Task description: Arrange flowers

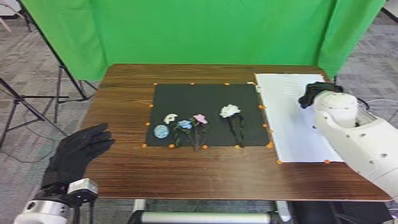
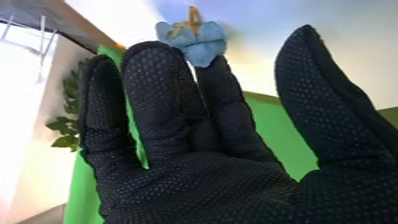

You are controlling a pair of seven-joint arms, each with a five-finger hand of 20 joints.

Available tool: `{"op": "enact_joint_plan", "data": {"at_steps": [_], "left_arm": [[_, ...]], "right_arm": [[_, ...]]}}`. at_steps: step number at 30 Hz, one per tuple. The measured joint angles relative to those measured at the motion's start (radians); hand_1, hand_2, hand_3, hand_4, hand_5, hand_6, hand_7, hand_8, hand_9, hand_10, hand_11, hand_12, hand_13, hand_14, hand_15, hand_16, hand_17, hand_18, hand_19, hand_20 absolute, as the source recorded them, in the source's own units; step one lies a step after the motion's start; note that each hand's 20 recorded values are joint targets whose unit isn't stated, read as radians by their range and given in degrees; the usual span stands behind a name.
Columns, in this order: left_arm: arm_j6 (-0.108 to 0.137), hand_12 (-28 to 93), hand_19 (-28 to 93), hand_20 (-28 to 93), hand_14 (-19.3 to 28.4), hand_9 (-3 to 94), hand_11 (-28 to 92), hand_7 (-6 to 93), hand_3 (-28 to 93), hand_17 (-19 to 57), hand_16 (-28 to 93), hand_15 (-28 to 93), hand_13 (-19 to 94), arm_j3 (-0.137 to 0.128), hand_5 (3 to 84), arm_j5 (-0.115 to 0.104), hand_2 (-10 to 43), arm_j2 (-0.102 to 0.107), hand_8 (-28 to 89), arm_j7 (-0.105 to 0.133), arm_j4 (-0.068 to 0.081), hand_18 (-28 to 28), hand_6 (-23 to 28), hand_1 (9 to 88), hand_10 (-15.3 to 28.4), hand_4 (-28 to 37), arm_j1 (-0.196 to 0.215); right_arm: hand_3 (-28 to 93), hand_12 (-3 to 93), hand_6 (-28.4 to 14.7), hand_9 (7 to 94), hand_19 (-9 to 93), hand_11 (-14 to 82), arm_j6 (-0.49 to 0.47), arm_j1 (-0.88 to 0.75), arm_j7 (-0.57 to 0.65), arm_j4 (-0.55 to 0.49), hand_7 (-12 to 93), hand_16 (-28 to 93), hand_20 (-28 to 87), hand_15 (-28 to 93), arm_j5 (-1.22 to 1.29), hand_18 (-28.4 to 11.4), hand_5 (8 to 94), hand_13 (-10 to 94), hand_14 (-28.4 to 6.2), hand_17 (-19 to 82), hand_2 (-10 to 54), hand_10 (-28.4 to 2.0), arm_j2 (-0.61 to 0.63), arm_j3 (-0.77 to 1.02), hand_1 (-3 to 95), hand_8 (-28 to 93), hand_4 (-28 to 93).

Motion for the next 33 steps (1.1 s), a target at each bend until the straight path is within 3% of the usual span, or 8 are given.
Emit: {"op": "enact_joint_plan", "data": {"at_steps": [7, 8, 10, 13, 18, 33], "left_arm": [[0.0, 10, 60, 16, 26.9, 36.6, 39, 20.0, 81, -9.1, -14, 65, 25, 0.0, 42.5, 0.001, 3.1, -0.009, -11, -0.007, 0.0, 22.8, 12.0, 27.5, 21.1, -19.7, 0.0], [0.0, 10, 60, 16, 26.9, 36.7, 39, 20.0, 81, -9.1, -14, 65, 25, 0.0, 42.5, 0.001, 3.1, -0.009, -11, -0.007, 0.0, 22.8, 12.0, 27.5, 21.1, -19.7, 0.0], [0.0, 10, 60, 16, 26.8, 36.6, 39, 19.9, 81, -9.1, -14, 65, 25, 0.0, 42.5, 0.001, 3.1, -0.009, -11, -0.008, 0.0, 22.8, 12.0, 27.5, 21.1, -19.7, -0.001], [-0.001, 10, 60, 16, 26.8, 36.6, 39, 20.0, 81, -9.1, -14, 65, 25, 0.002, 42.5, 0.001, 3.1, -0.009, -11, -0.008, 0.001, 22.8, 12.0, 27.5, 21.1, -19.8, -0.004], [-0.001, 10, 60, 16, 26.8, 36.6, 39, 19.9, 81, -9.1, -14, 65, 25, 0.003, 42.5, 0.001, 3.1, -0.009, -11, -0.01, 0.001, 22.8, 12.0, 27.6, 21.1, -19.8, -0.005], [-0.007, 10, 60, 16, 26.9, 36.6, 39, 20.0, 82, -9.1, -14, 65, 25, -0.001, 42.5, 0.007, 3.1, -0.012, -11, -0.025, 0.001, 22.8, 12.0, 27.5, 21.1, -19.7, -0.014]], "right_arm": [[88, 17.8, -2.4, 66.2, 89, 31.1, 0.039, 0.007, 0.06, 0.0, 29, 15, 13, 77, 0.087, -19.6, 59.6, 65, -7.2, 32, -4.3, -11.5, 0.001, -0.002, 34.6, -15, -28], [87, 17.9, -2.4, 66.7, 89, 32.3, 0.052, 0.007, 0.059, 0.0, 31, 15, 13, 77, 0.087, -19.5, 60.0, 65, -7.0, 32, -5.4, -11.4, 0.002, -0.005, 36.0, -10, -28], [84, 23.3, -2.4, 69.7, 90, 30.0, 0.071, 0.004, 0.056, 0.0, 36, 16, 13, 77, 0.084, -18.9, 60.4, 66, -6.5, 33, -8.2, -10.0, 0.002, -0.005, 40.5, -3, -28], [80, 32.4, -1.5, 77.1, 91, 23.1, 0.086, -0.003, 0.051, 0.0, 43, 17, 13, 76, 0.074, -18.8, 63.5, 69, -5.8, 35, -9.4, -8.0, 0.003, -0.006, 45.7, -1, -28], [79, 37.7, 0.7, 84.4, 92, 17.8, 0.105, -0.006, 0.049, -0.002, 41, 21, 14, 74, 0.065, -18.8, 69.6, 73, -4.7, 38, -9.5, -6.7, 0.008, -0.03, 50.3, 0, -28], [79, 39.5, 0.5, 88.4, 93, 17.5, 0.164, -0.012, 0.066, -0.037, 38, 23, 15, 72, 0.064, -19.0, 74.9, 77, -3.5, 41, -9.5, -4.9, 0.03, -0.053, 54.8, 3, -28]]}}
